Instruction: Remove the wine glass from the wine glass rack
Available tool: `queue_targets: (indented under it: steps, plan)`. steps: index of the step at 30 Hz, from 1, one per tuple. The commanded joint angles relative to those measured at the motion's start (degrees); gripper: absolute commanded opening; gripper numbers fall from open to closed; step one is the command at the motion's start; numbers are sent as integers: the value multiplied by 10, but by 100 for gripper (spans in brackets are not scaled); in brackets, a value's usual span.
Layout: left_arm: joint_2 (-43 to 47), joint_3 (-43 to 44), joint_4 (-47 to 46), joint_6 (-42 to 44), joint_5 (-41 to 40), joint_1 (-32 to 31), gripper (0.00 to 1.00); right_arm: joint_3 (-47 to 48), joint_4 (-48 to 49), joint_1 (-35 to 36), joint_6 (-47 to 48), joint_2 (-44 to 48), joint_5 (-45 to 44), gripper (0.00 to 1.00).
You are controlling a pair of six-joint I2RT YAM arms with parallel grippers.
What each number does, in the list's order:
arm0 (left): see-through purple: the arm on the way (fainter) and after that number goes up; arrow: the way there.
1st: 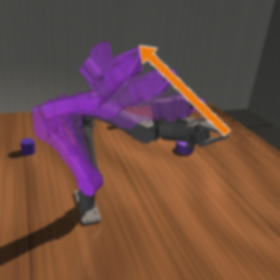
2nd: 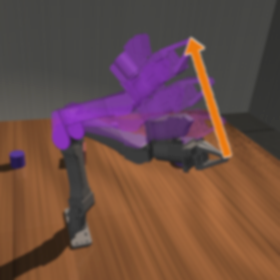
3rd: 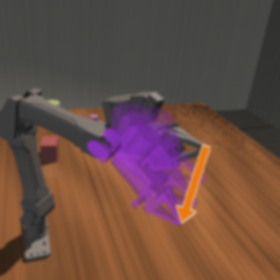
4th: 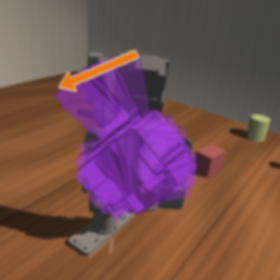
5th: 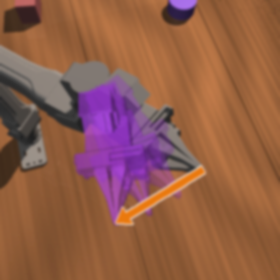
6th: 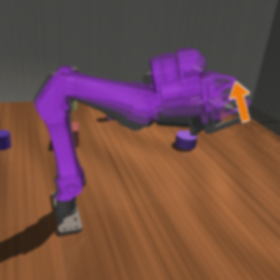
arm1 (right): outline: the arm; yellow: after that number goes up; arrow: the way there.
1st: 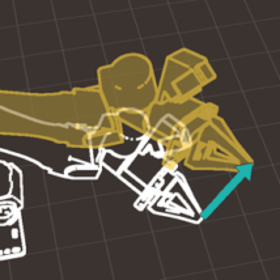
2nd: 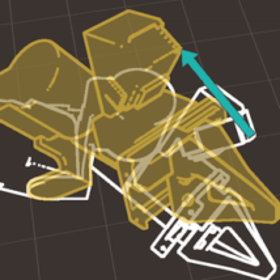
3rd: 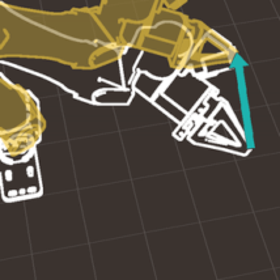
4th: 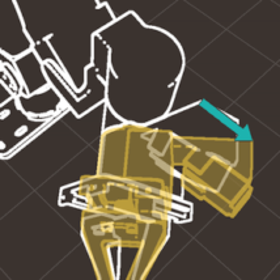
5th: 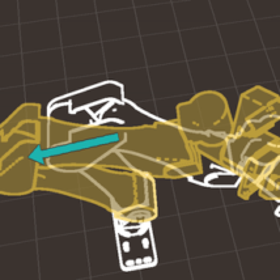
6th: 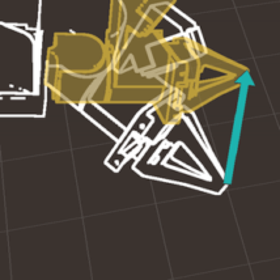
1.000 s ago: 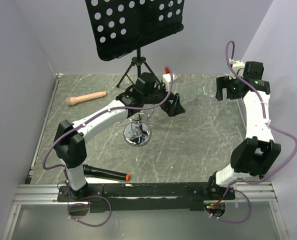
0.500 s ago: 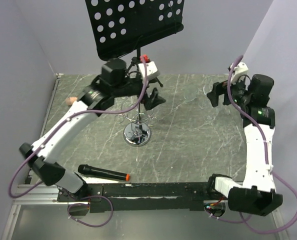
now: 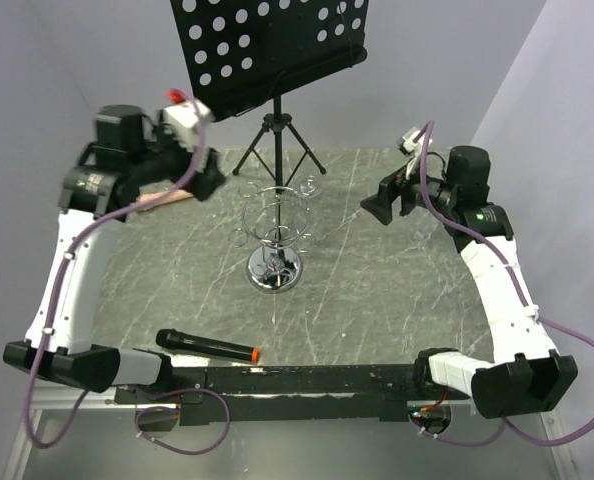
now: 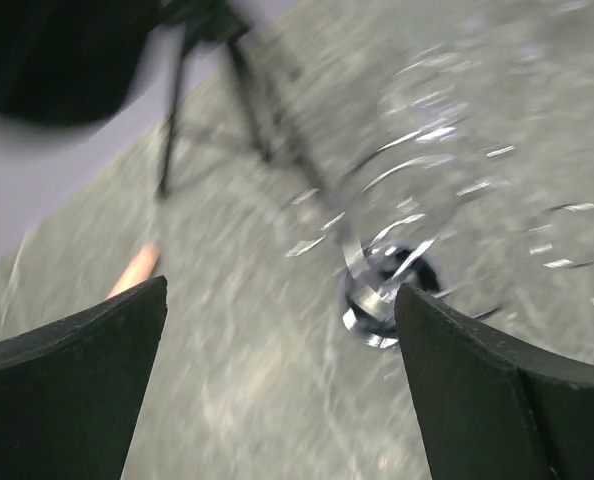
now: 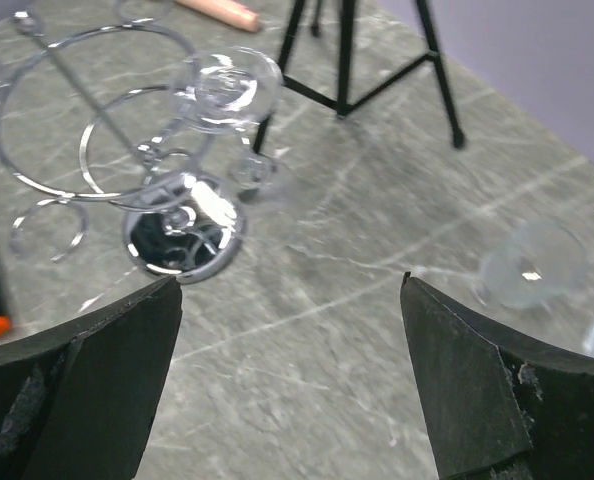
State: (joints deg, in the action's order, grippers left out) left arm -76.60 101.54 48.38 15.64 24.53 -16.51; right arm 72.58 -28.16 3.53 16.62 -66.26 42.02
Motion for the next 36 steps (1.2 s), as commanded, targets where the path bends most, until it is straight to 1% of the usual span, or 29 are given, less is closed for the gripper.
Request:
queue_targets:
  steps: [1,3,4,5,7,12,14,18,20,22,23,26,33,36]
  plan:
    - [12,-18,87,24,48,124,100,16,25,32,19,-15,31,95]
    - [18,-54,95,43,61,161,100,18,24,43,24,-20,29,95]
    - [22,-69,101,52,65,163,100,17,23,47,27,-22,25,94]
    - [22,-79,116,68,68,179,100,16,22,51,30,-24,22,94]
    - [33,-102,127,90,72,180,100,8,26,55,31,-25,18,94]
    - [85,-177,88,101,61,180,100,-6,42,70,43,-43,29,89]
    - [97,-193,80,104,60,179,100,-8,47,77,63,-49,46,86]
    - [89,-191,107,133,82,179,100,-36,58,88,118,-47,75,81]
    - [86,-187,129,155,118,176,100,-52,67,90,139,-48,78,80]
    - [81,-178,152,182,138,169,100,-59,69,94,142,-57,73,78]
    - [78,-172,168,195,147,151,100,-58,70,95,138,-62,71,78]
    - [67,-172,176,200,140,127,100,-67,91,103,120,-72,60,77]
    - [55,-194,102,169,105,47,100,-78,118,117,108,-87,42,77]
    - [35,-194,79,148,81,25,100,-83,123,118,106,-84,36,77]
